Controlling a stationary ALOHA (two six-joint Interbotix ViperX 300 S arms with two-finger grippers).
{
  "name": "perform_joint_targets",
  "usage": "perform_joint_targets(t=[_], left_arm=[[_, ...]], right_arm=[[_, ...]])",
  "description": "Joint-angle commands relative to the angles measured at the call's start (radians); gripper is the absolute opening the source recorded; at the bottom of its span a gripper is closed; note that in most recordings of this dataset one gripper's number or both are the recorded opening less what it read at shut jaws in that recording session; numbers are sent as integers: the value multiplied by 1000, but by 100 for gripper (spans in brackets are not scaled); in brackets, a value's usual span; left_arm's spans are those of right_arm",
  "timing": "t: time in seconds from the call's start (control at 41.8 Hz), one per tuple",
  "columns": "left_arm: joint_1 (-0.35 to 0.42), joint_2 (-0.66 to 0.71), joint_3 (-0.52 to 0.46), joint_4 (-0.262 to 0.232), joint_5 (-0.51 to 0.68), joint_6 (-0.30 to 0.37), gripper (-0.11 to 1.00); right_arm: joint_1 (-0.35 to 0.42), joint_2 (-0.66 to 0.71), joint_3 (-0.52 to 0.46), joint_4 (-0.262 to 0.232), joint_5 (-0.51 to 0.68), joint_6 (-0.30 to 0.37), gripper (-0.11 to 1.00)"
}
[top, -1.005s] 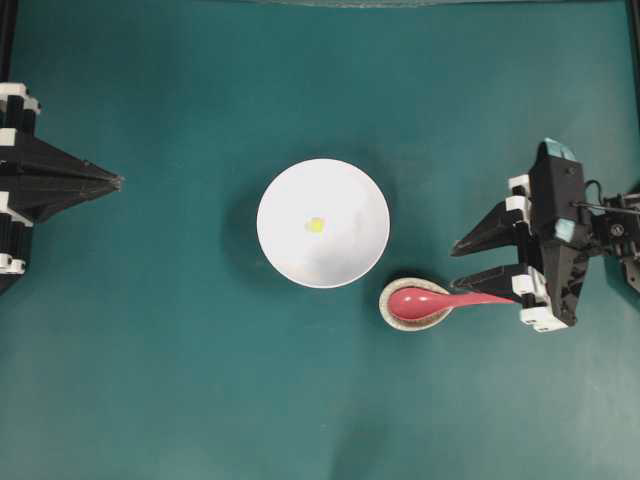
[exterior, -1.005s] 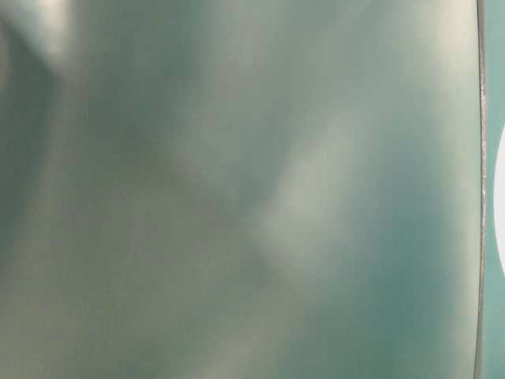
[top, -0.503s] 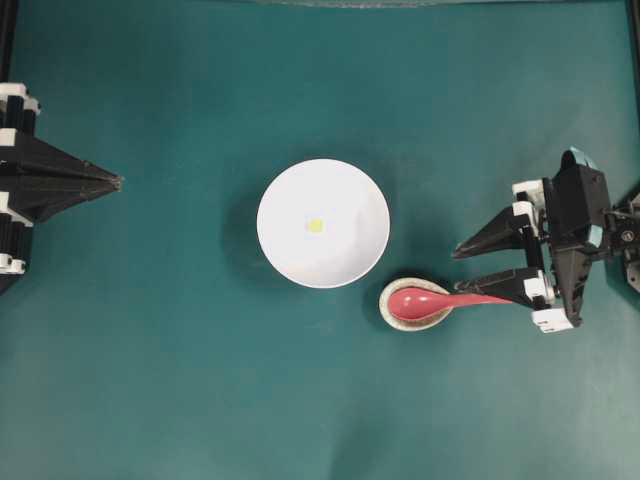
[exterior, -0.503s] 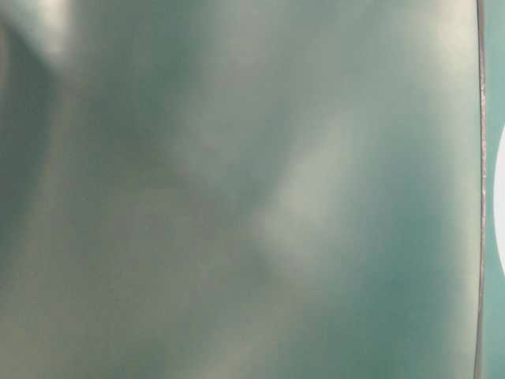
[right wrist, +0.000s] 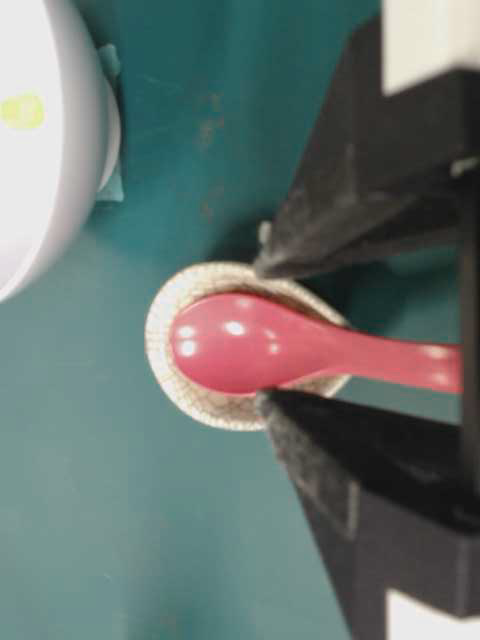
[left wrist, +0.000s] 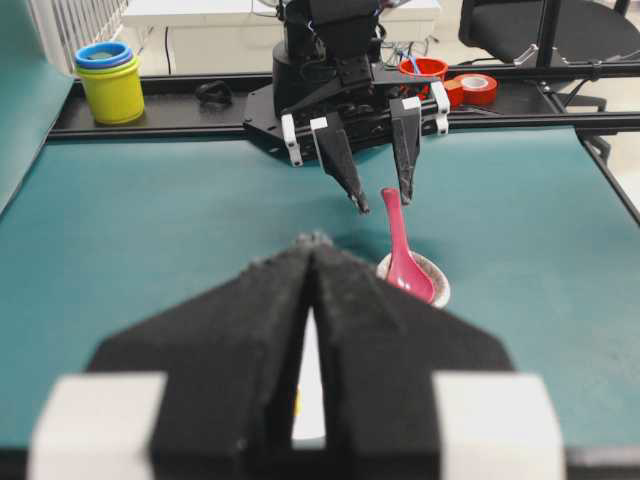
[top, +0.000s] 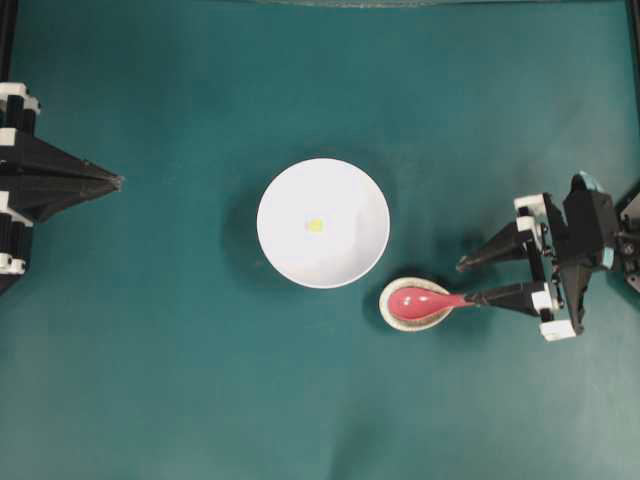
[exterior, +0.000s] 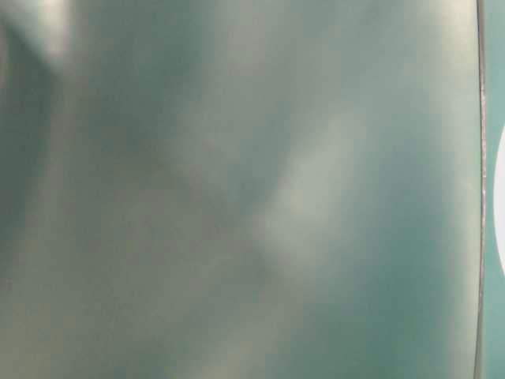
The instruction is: Scoop the yellow hexagonal prism block from the bowl with a spoon using the right arm.
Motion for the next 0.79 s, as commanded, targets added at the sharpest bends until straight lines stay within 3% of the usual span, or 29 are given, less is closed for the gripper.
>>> perform_joint_targets(t=[0.0, 0.263, 0.551, 0.766], left_arm=[[6, 9, -11, 2, -3, -6, 0], [60, 9, -9, -2, -3, -29, 0], [63, 11, -9, -2, -3, -35, 0], [63, 11, -9, -2, -8, -35, 0]], right_arm=[[20, 28, 2, 17, -60, -3, 53], [95, 118, 12, 84, -164, -14, 53], [179, 193, 12, 206, -224, -57, 53], [192, 253, -2, 224, -236, -57, 53]])
